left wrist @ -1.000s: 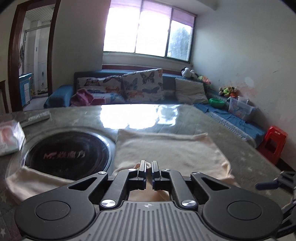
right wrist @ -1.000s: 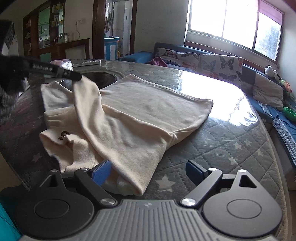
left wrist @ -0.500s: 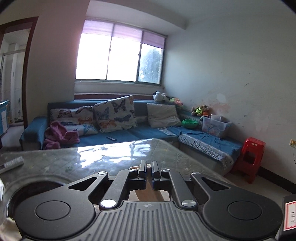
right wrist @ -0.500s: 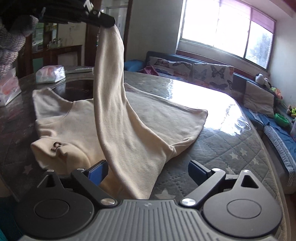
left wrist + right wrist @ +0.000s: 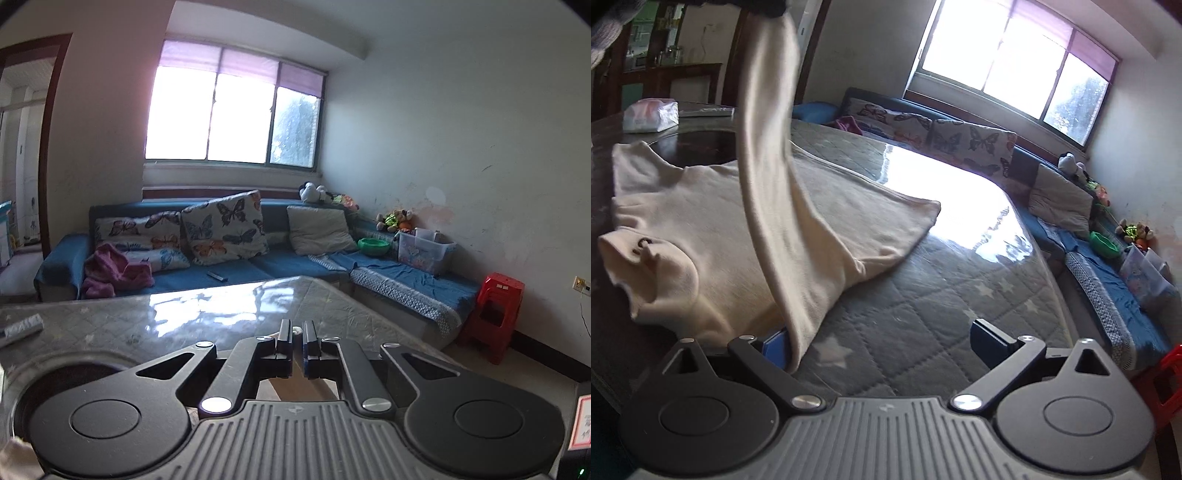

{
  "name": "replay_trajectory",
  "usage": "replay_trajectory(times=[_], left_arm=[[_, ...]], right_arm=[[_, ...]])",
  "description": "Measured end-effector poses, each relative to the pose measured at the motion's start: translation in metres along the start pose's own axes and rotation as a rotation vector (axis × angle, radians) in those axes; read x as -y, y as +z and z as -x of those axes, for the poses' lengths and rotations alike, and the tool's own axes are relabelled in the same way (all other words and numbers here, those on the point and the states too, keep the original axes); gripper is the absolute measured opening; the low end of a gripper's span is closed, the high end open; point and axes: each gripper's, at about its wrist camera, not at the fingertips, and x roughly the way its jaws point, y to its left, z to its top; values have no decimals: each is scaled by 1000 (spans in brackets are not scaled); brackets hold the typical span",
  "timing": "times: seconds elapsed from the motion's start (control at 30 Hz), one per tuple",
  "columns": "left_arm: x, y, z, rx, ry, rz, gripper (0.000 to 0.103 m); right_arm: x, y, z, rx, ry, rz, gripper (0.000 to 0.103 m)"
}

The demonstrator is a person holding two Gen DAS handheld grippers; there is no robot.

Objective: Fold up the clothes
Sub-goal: 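Grasp the sleeve near the left gripper and fold it across the body, then move the left gripper to the sweatshirt side edge and grasp it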

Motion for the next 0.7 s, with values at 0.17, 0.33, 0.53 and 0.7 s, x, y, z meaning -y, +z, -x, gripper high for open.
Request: replay_trajectory(times=[0.17,0.33,0.53,0.7], left_arm=[[-19,-23,5,-58,37,32,5],[-32,-52,15,-121,56,58,5],[-46,-89,26,-209,105,78,6],[-55,-108,27,-268,135,97,6]], right_arm=[[6,-2,0,-14,19,-29,99],[7,-5,3,-23,46,0,103],[10,-7,11,-42,118,23,102],[18,0,22,-49,210,-7,100]])
